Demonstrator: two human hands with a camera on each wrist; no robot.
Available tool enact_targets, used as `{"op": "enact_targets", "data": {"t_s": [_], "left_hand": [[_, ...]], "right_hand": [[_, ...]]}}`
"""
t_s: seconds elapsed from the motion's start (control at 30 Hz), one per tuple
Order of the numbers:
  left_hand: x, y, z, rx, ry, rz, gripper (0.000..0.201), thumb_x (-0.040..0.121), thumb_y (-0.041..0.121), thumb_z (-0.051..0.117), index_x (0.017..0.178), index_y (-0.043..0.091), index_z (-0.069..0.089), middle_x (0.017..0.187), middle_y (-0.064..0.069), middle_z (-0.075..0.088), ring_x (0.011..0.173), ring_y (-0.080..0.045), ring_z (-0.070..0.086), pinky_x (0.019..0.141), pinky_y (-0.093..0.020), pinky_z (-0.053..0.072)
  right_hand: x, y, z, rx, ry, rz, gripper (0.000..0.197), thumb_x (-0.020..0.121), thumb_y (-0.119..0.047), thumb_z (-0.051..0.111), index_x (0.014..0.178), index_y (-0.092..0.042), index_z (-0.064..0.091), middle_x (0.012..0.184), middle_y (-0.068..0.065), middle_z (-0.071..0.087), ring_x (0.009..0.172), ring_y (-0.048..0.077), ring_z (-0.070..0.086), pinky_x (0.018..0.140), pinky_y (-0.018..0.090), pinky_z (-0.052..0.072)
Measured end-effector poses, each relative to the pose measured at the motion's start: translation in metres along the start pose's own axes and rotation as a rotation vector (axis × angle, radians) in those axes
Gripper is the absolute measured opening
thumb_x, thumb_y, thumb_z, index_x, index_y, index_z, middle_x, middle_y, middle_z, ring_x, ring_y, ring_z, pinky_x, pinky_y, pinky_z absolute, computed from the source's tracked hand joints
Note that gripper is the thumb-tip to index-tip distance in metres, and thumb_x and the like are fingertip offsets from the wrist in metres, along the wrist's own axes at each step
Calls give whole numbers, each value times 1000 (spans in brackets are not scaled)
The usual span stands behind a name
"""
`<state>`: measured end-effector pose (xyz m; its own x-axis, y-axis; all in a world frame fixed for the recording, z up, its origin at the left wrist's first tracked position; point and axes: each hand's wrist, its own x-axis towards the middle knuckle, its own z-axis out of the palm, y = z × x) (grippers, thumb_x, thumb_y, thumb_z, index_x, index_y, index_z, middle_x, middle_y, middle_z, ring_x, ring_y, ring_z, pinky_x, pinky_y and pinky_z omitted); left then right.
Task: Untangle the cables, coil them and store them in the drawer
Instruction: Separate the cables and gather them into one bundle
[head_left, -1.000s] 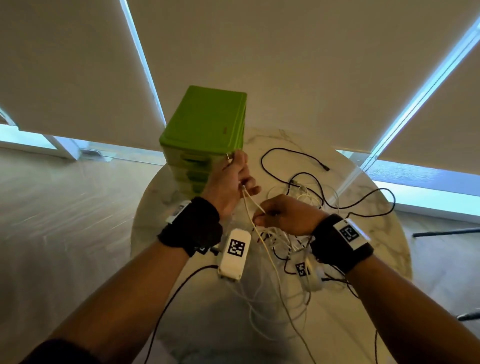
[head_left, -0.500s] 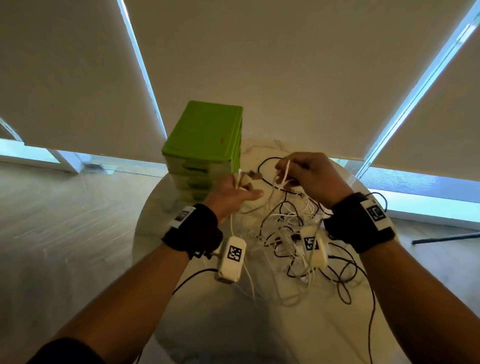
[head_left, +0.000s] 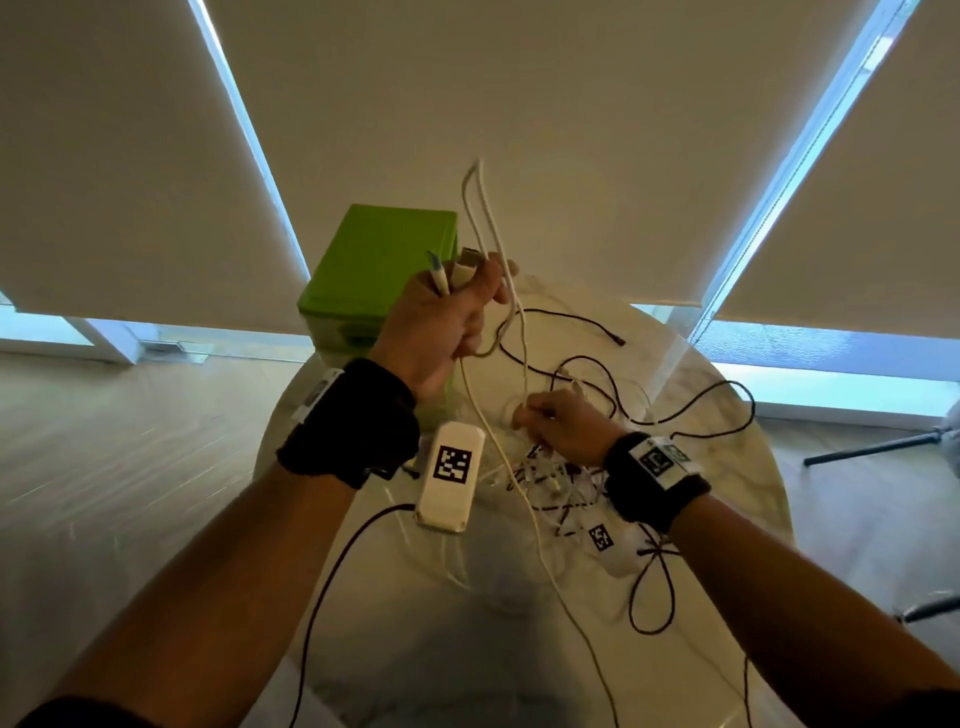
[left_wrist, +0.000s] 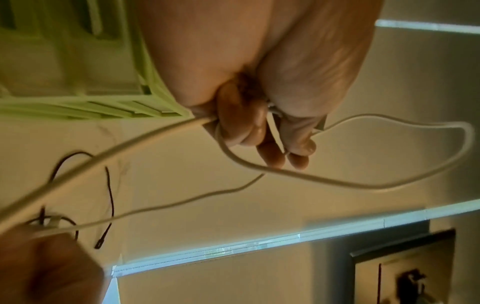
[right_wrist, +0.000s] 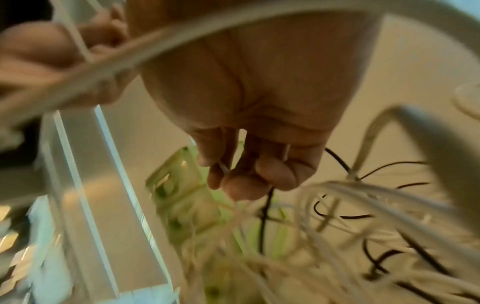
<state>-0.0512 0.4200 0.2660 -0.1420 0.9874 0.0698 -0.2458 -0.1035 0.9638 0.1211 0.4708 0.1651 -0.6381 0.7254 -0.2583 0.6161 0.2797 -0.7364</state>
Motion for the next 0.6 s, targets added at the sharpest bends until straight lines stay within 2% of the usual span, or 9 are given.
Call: {"op": "enact_targets", "data": {"t_s": [0.07, 0.13, 0.2, 0.27, 0.37, 0.43, 0.5, 0.53, 0.6], "left_hand": [[-4, -2, -5, 51, 16, -32, 17, 97, 13, 51, 102, 16, 67, 64, 11, 54, 42, -3, 28, 39, -18, 20], [-10, -18, -7, 290, 33, -144, 23, 93, 12, 58, 116, 9, 62, 63, 16, 55, 48, -2, 42, 44, -17, 31], [-15, -40, -4, 476, -19, -237, 18, 90, 16, 63, 109, 13, 64, 71, 13, 58, 54, 0, 48, 50, -12, 39], [-19, -59, 2, 548, -87, -277, 13, 90, 23, 65, 101, 17, 69, 79, 7, 63, 57, 5, 51, 51, -6, 40], [-15, -70, 10, 529, -15, -266, 19, 89, 23, 66, 99, 8, 73, 83, 2, 67, 69, 3, 54, 56, -2, 40], [-9, -66, 11, 490, 95, -249, 19, 90, 22, 64, 91, 3, 70, 65, 6, 60, 55, 2, 48, 46, -6, 35], [-4, -55, 9, 397, 130, -197, 16, 94, 19, 58, 84, 8, 65, 55, 10, 54, 40, 3, 42, 41, -11, 32], [-2, -50, 8, 360, 129, -162, 16, 95, 19, 57, 82, 11, 64, 58, 7, 54, 37, 2, 40, 42, -14, 30], [3, -43, 2, 343, 145, -112, 20, 96, 20, 55, 77, 15, 63, 59, 6, 53, 37, 0, 35, 44, -20, 27]], "right_hand": [[2, -6, -14, 98, 111, 4, 25, 100, -22, 47, 83, -16, 65, 73, 0, 60, 58, 10, 55, 62, 25, 48], [-1, -23, -32, 175, 179, -70, 27, 101, -18, 46, 83, -13, 65, 74, 3, 62, 57, 9, 58, 57, 19, 46], [-6, -47, -46, 259, 202, -209, 29, 101, -12, 44, 82, -7, 65, 73, 7, 63, 56, 11, 60, 52, 14, 43], [-14, -67, -57, 392, 209, -293, 29, 101, -13, 43, 82, -9, 65, 71, 5, 64, 58, 17, 61, 50, 16, 41], [-22, -74, -66, 492, 267, -359, 21, 99, -19, 47, 93, -13, 65, 73, 2, 66, 60, 20, 62, 51, 20, 40], [-19, -60, -60, 336, 312, -287, 21, 97, -23, 53, 115, -13, 60, 84, 4, 65, 64, 18, 61, 56, 22, 45], [-12, -34, -42, -43, 208, -101, 41, 91, -37, 61, 129, -22, 53, 89, -2, 61, 73, 12, 60, 70, 27, 49], [-9, -18, -31, -185, 112, -23, 40, 89, -43, 62, 124, -24, 56, 86, -6, 59, 75, 10, 58, 73, 29, 47], [-5, 5, -18, -239, 42, 30, 31, 87, -46, 62, 103, -20, 65, 75, -10, 58, 68, 6, 55, 71, 27, 44]]}}
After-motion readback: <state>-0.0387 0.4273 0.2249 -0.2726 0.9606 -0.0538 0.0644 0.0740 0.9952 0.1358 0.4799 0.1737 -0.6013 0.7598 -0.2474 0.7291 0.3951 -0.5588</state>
